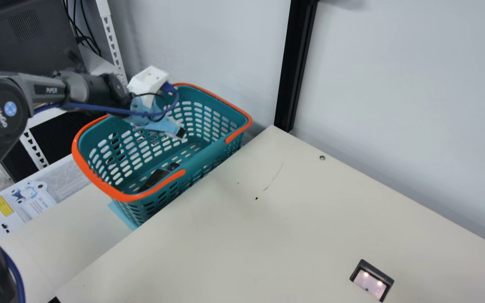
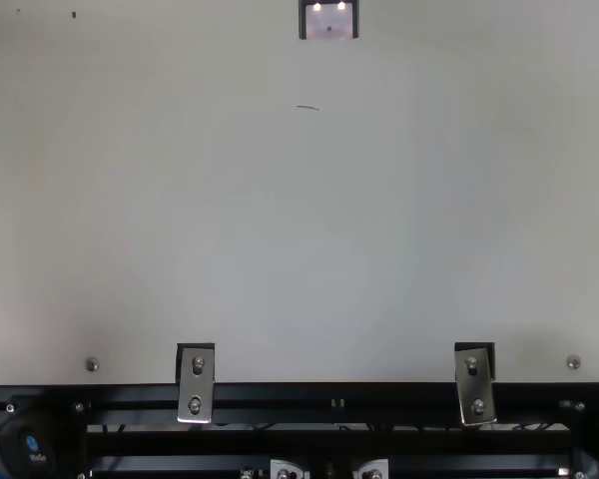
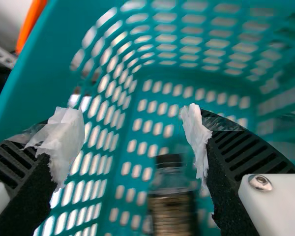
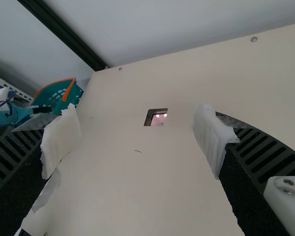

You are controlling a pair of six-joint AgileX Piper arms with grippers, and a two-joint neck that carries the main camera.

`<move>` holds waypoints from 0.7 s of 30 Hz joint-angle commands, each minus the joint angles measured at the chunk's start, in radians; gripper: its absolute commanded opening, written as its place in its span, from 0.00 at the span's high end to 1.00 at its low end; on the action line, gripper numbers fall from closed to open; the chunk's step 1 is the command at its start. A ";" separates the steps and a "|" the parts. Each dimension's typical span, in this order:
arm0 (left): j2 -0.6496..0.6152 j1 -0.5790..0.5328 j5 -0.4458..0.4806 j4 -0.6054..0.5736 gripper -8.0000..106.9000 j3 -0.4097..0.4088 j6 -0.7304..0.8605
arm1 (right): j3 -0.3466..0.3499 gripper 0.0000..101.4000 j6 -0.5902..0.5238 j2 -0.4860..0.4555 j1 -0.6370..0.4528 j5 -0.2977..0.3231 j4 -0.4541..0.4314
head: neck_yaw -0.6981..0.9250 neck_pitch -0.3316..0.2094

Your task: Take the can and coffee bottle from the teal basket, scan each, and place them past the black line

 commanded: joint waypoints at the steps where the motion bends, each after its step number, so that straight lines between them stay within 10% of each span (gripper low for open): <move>1: 0.000 0.000 0.000 0.000 0.15 0.000 0.000 | 0.000 0.00 0.000 0.000 0.000 0.000 0.000 | 0.015 -0.032; 8: 0.004 -0.037 0.211 0.075 0.15 -0.137 -0.197 | 0.000 0.00 0.000 0.000 0.000 0.000 0.000 | 0.015 -0.032; 21: 0.059 -0.041 0.171 0.210 0.15 -0.094 -0.276 | 0.000 0.00 0.000 0.000 0.000 0.000 0.000 | 0.015 -0.032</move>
